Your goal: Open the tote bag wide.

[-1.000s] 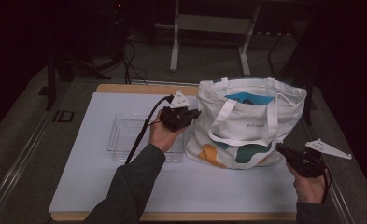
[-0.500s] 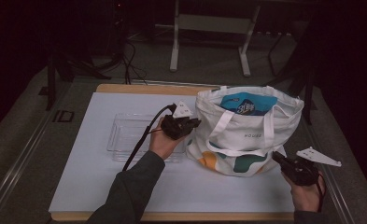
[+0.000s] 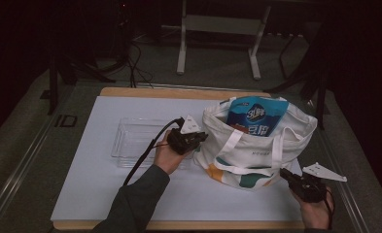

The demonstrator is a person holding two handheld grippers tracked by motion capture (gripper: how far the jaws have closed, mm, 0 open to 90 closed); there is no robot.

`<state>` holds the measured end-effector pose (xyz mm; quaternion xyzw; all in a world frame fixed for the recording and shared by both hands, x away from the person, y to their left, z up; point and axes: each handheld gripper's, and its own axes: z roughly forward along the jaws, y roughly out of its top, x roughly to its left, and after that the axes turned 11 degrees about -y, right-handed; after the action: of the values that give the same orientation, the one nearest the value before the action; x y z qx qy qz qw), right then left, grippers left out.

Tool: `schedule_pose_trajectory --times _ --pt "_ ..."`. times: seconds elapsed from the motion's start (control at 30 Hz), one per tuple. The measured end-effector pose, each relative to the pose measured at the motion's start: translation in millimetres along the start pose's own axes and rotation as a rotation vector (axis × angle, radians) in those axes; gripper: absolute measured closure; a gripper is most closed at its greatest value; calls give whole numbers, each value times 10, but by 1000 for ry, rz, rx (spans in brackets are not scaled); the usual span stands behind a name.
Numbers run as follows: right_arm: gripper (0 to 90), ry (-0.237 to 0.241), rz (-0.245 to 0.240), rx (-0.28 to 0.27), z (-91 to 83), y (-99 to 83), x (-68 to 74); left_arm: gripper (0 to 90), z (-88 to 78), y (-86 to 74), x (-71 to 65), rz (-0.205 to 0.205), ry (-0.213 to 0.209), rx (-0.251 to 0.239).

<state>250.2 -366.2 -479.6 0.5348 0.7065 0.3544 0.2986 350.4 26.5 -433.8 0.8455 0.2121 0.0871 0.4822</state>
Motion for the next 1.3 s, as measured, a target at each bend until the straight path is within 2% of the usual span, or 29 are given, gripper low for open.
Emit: schedule_pose_trajectory --times 0.27,0.3,0.5,0.6,0.63,0.73,0.87,1.0,1.03,1.07,1.13,1.23,1.27,1.3 --pt "900 -7 -3 36 60 -99 11 884 40 -112 -7 -19 -15 21" --pt "900 -7 0 43 68 -111 11 884 55 -138 -11 -37 -27 25" --pt "900 -6 9 71 132 -189 -5 885 104 -189 -24 -32 -21 61" --pt "900 -6 14 76 154 -202 -12 885 130 -214 -5 -56 -30 69" --pt "900 -27 -7 92 177 -204 8 884 135 -218 -3 -67 -35 66" --pt "900 -35 -12 99 197 -204 18 884 155 -219 -8 -61 -27 79" --pt "895 -25 10 96 194 -203 4 878 146 -234 14 -65 -32 74" --pt "689 -4 -9 72 102 -154 -4 771 97 -223 25 -56 -56 48" --pt "689 -4 -9 72 102 -154 -4 771 82 -217 22 -54 -56 41" --pt "650 -8 -9 64 76 -137 -6 740 66 -211 17 -53 -56 32" --pt "565 -5 -11 51 21 -85 -23 640 37 -192 6 -48 -46 17" --pt "523 -11 -13 46 0 -54 -33 611 -5 -169 14 -46 -39 -4" --pt "470 -22 -9 35 -21 -25 -46 591 -18 -165 20 -50 -35 -11" --pt "470 -22 -9 35 -21 -25 -46 591 -33 -161 30 -52 -34 -13"
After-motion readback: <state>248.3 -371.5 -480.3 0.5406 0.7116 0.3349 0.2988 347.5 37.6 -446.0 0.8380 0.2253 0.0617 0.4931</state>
